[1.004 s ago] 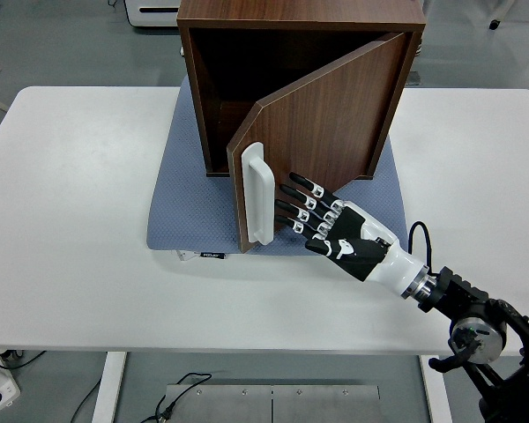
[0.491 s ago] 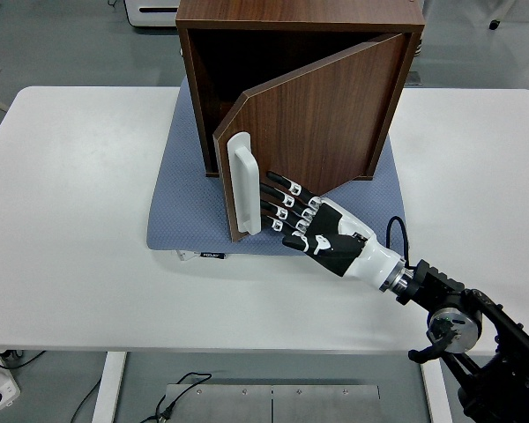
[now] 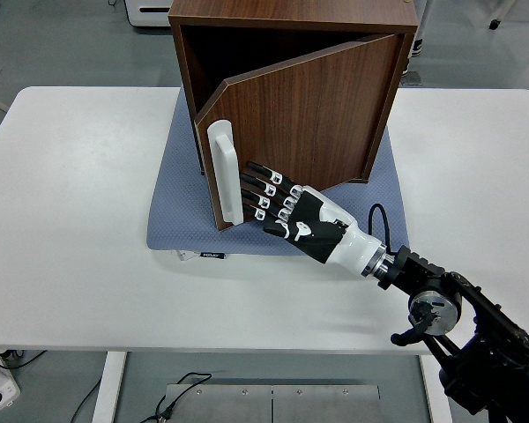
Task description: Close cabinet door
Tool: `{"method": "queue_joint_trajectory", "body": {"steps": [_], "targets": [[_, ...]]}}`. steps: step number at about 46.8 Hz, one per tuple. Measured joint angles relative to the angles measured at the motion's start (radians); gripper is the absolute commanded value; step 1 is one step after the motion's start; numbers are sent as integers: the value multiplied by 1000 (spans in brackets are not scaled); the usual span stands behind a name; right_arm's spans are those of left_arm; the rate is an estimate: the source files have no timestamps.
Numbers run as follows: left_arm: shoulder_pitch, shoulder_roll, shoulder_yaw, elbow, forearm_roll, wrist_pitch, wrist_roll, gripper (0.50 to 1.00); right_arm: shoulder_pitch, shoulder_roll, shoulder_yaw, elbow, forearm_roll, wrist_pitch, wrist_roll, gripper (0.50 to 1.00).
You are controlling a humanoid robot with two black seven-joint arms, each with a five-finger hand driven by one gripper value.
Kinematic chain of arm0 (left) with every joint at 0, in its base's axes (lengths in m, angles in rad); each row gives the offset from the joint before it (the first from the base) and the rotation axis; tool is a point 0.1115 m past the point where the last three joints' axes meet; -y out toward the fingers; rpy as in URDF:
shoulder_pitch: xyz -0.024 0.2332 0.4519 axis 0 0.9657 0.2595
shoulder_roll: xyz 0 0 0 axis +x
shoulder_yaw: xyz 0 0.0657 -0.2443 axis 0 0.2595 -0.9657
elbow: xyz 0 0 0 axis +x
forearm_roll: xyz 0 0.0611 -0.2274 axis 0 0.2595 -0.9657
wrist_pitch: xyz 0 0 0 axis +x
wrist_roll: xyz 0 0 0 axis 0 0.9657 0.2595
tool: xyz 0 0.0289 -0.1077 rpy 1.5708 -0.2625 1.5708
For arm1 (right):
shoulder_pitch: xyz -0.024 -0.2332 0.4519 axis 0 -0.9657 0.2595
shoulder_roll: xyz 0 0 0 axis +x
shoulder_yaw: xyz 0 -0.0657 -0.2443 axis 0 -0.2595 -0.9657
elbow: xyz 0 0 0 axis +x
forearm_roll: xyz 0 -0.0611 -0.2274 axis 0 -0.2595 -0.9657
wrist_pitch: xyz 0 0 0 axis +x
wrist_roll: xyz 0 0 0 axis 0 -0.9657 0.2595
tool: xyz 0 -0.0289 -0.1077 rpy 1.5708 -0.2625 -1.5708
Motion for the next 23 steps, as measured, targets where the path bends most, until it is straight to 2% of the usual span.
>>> {"method": "queue_joint_trajectory", "body": {"steps": [23], "targets": [[0,0,0,0,0,0,-1,1000,55,0,1,-42,10,-2,1,1000]]}}
